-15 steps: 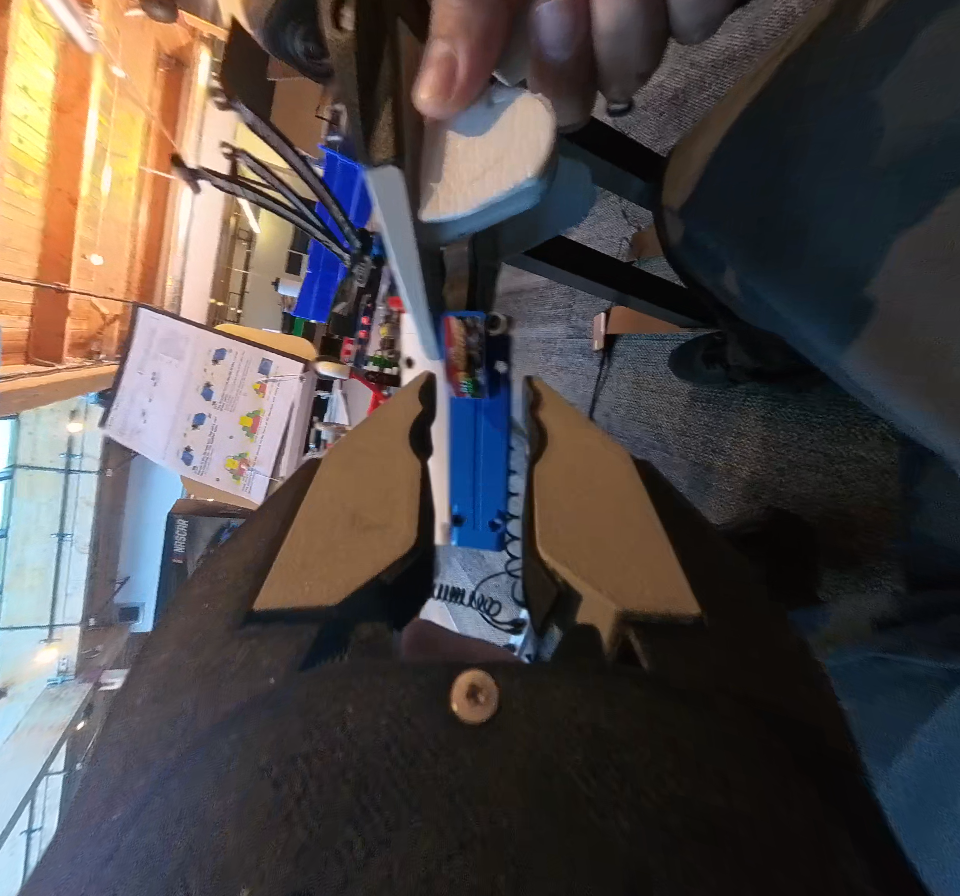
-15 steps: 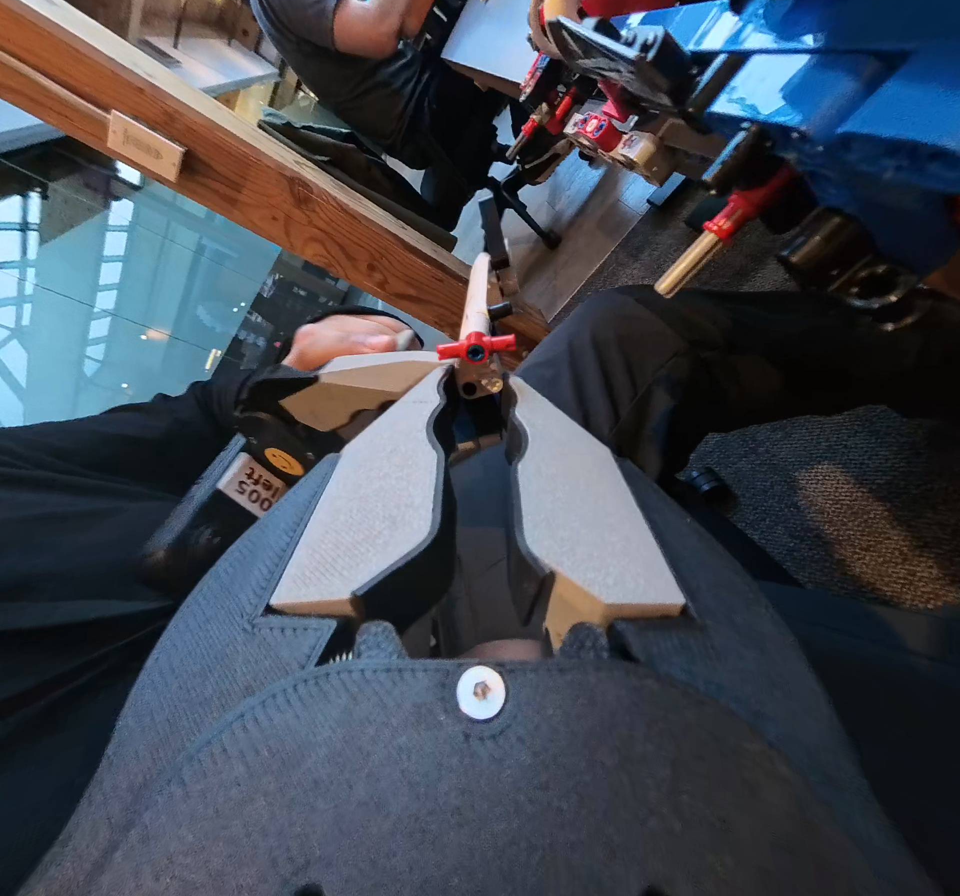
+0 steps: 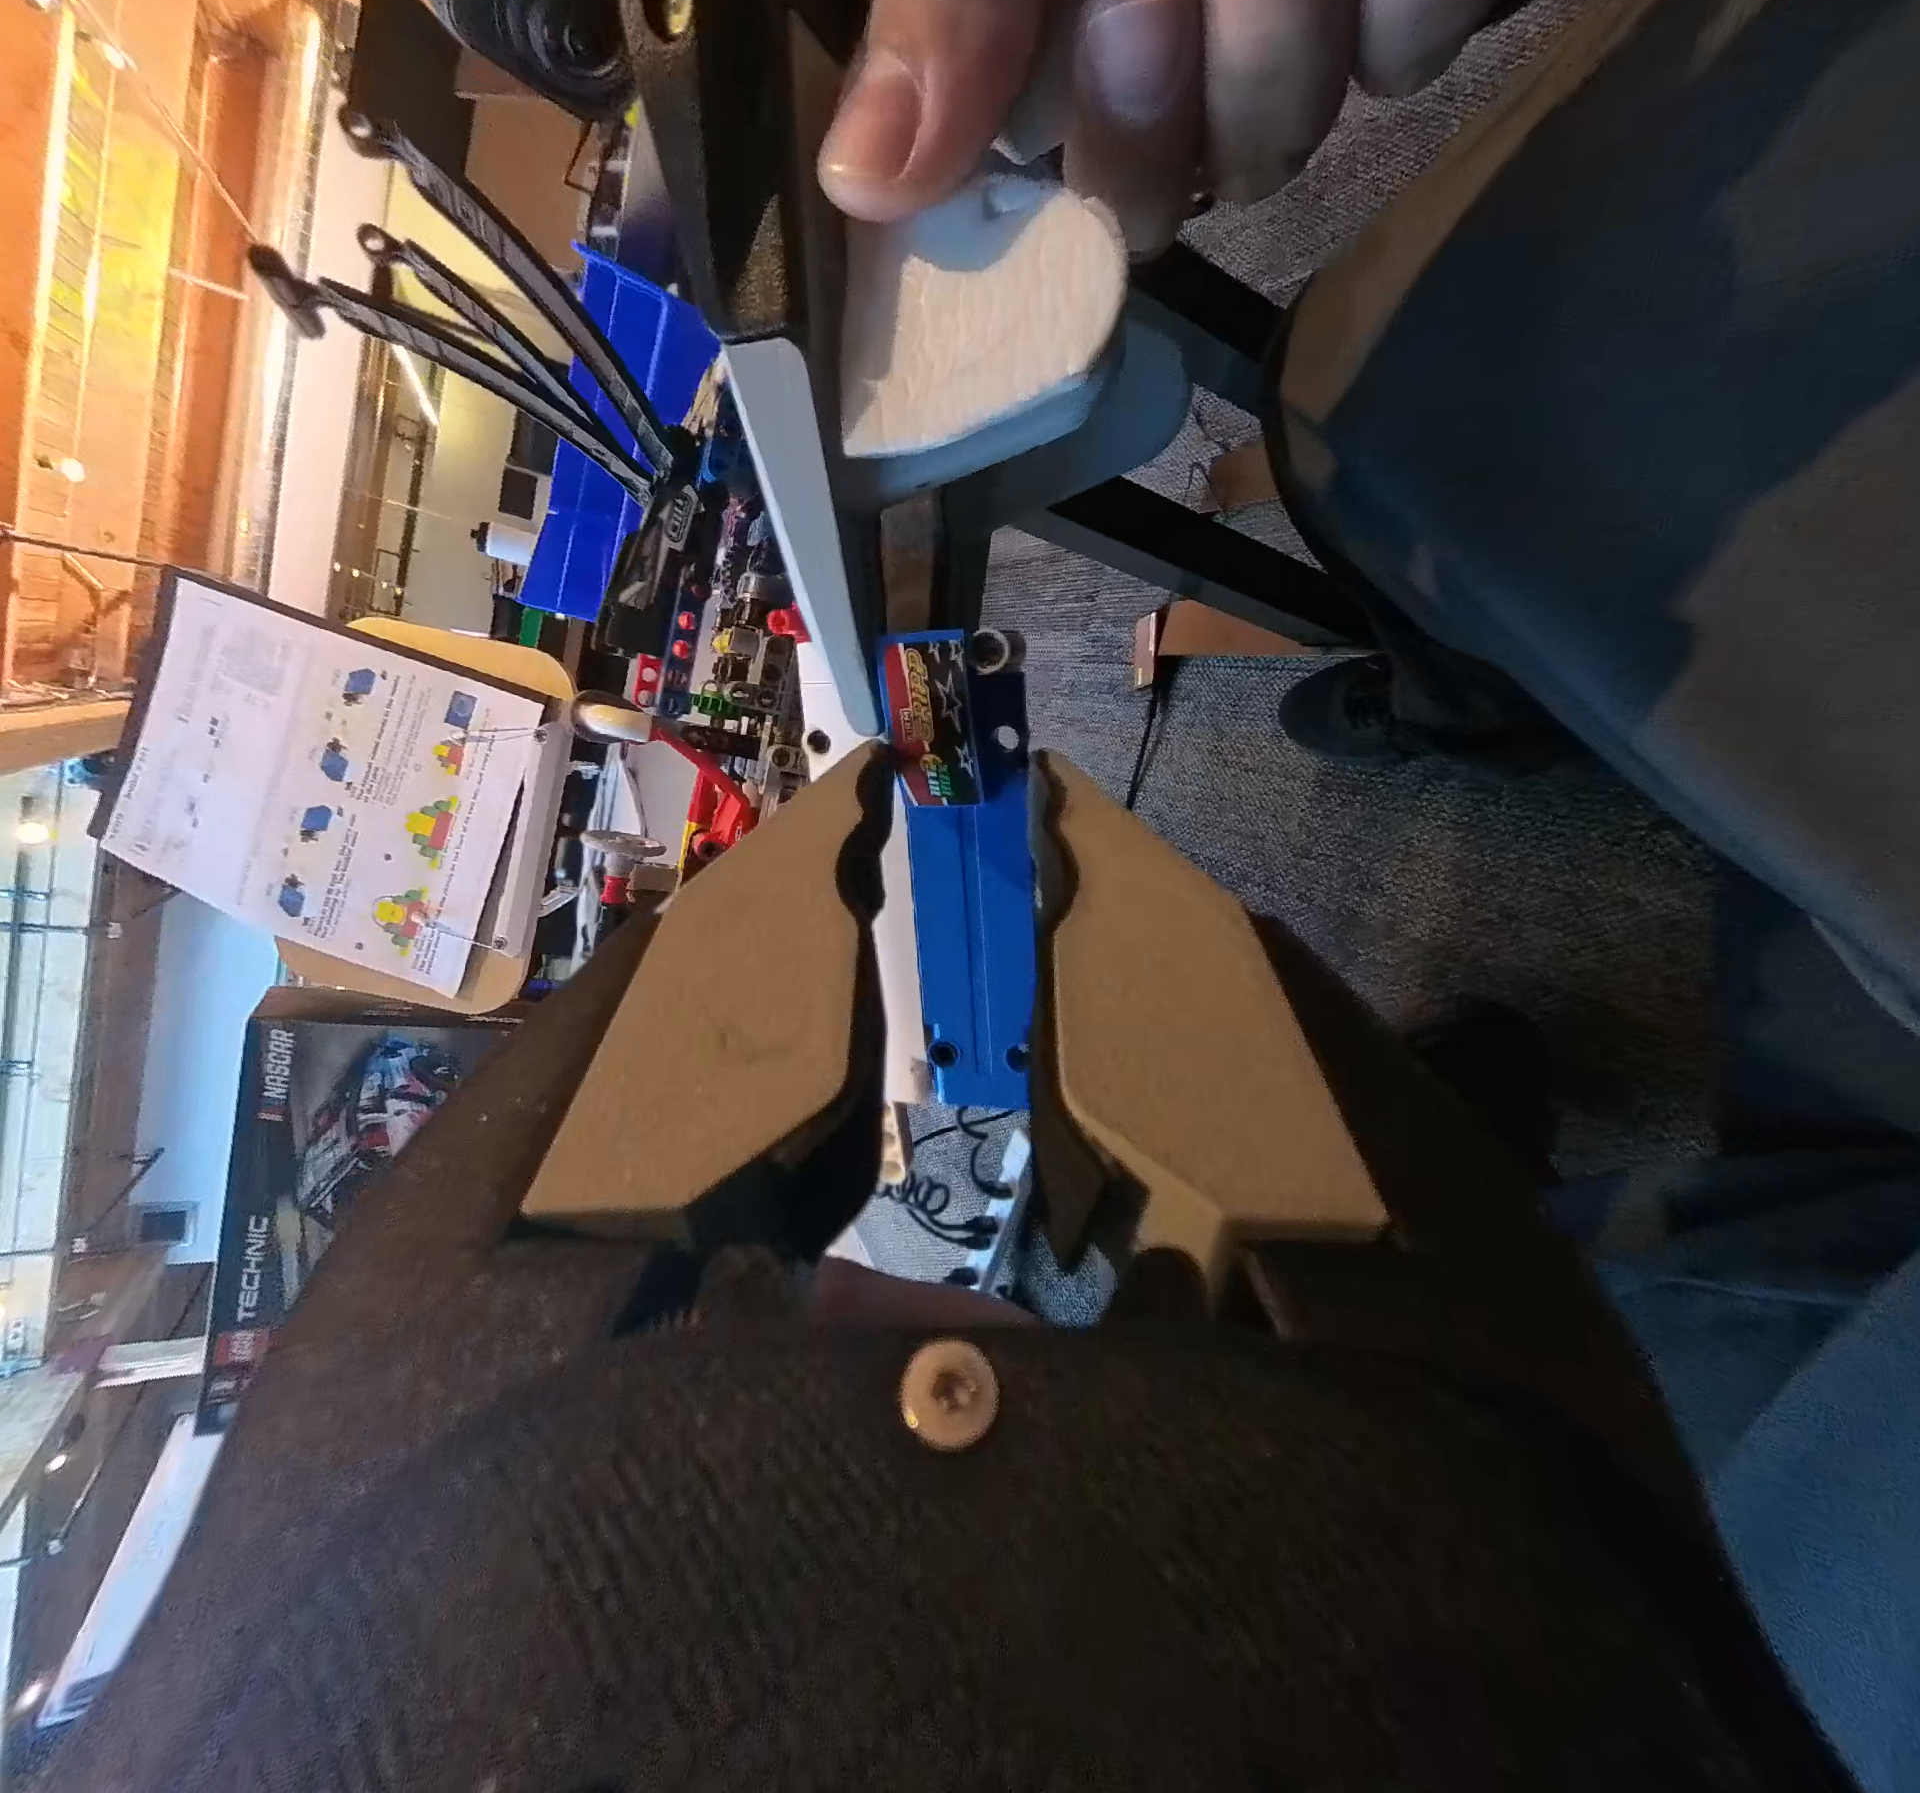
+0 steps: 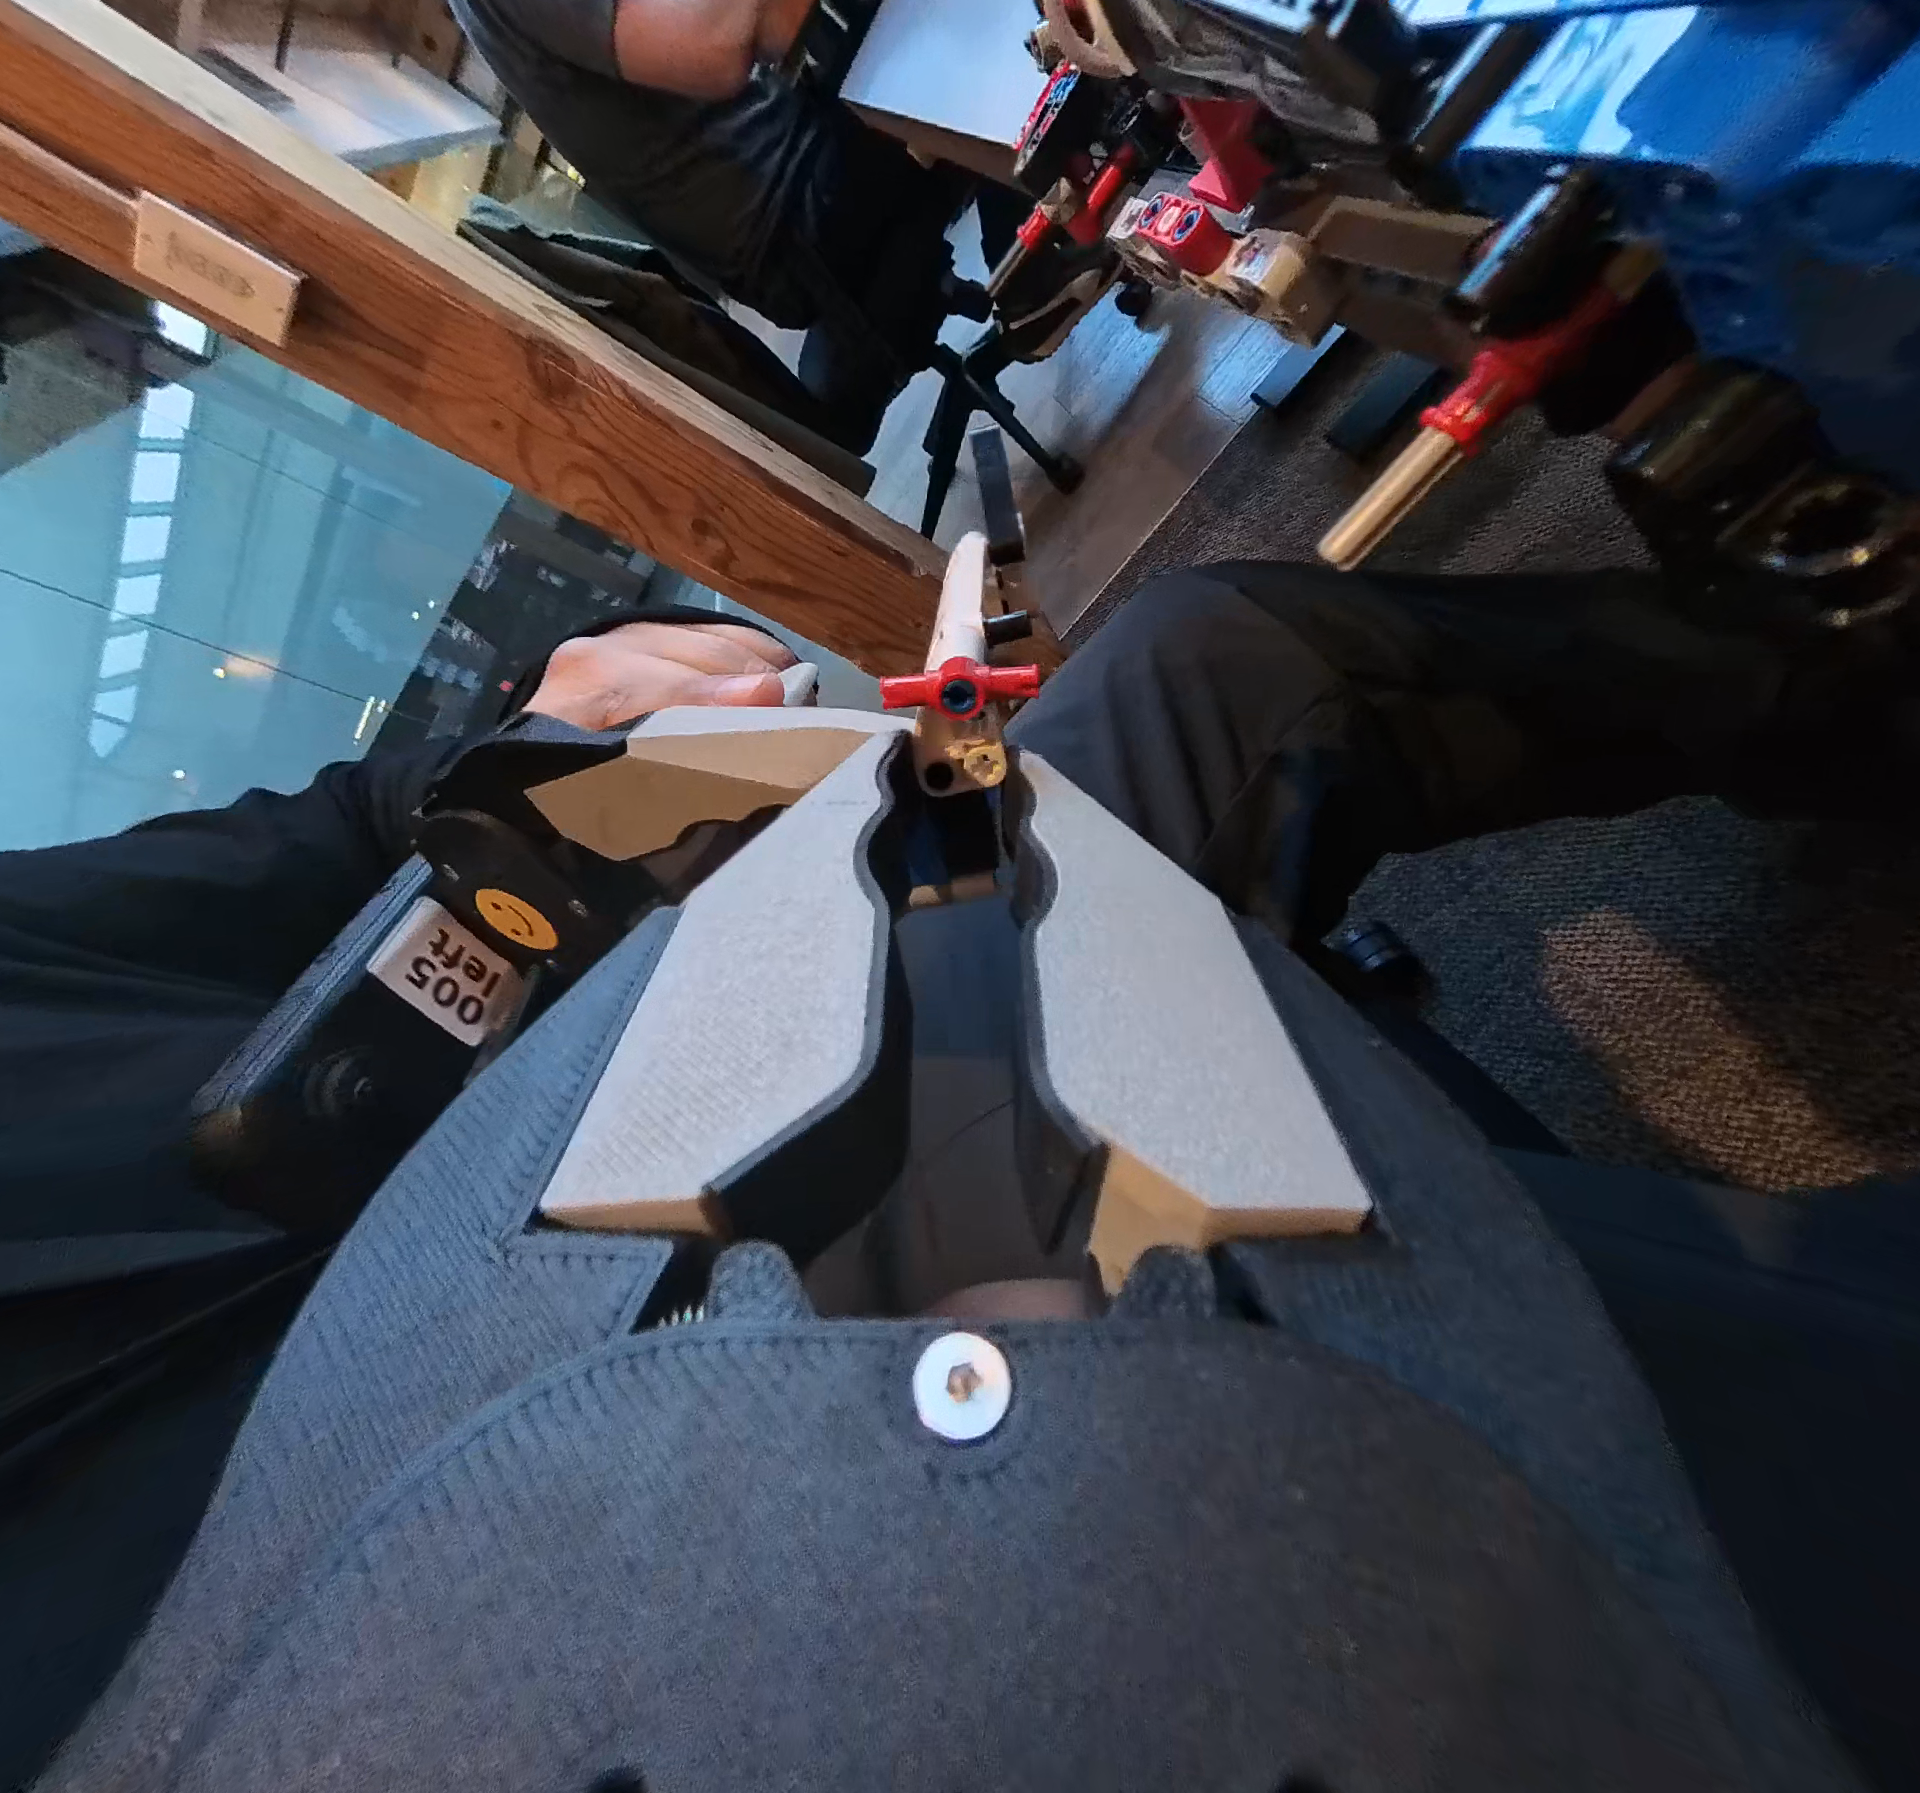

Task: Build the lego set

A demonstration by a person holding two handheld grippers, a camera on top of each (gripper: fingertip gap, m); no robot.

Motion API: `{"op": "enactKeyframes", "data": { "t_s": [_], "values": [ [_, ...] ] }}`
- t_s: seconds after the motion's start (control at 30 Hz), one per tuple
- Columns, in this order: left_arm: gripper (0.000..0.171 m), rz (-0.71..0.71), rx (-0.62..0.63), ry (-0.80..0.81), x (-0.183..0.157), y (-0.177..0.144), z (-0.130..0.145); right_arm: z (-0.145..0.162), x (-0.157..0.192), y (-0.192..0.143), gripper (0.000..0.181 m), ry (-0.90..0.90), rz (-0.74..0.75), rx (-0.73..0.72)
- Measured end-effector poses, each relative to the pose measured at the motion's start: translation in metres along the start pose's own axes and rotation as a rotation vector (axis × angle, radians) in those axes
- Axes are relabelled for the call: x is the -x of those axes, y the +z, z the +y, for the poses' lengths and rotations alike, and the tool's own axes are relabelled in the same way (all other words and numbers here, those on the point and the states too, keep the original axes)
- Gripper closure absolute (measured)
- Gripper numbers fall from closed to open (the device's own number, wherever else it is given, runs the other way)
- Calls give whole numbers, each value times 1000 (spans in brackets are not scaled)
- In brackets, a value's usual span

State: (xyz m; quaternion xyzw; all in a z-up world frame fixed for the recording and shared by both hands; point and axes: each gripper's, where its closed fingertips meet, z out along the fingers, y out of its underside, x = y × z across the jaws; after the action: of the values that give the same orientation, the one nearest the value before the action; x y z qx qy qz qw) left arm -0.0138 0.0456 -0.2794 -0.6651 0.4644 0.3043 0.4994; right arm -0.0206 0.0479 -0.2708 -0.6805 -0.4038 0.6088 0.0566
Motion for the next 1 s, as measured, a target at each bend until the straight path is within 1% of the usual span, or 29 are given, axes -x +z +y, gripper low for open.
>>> {"op": "enactKeyframes", "data": {
  "t_s": [0.1,0.4,0.77,0.87,1.0],
  "values": [
    [148,2,-15,2,2,0,-1,0,1,-2,167,-34,-3,7],
    [148,-7,-26,27,0,-1,-2,1,0,-4,166,-163,49,22],
    [148,-12,-24,45,1,-4,1,0,2,-7,167,-161,19,24],
    [149,-11,-21,24,0,-4,0,0,2,-7,167,-163,16,26],
    [148,2,-30,-10,-1,-4,-1,1,1,-7,167,-123,-4,19]
  ]
}}
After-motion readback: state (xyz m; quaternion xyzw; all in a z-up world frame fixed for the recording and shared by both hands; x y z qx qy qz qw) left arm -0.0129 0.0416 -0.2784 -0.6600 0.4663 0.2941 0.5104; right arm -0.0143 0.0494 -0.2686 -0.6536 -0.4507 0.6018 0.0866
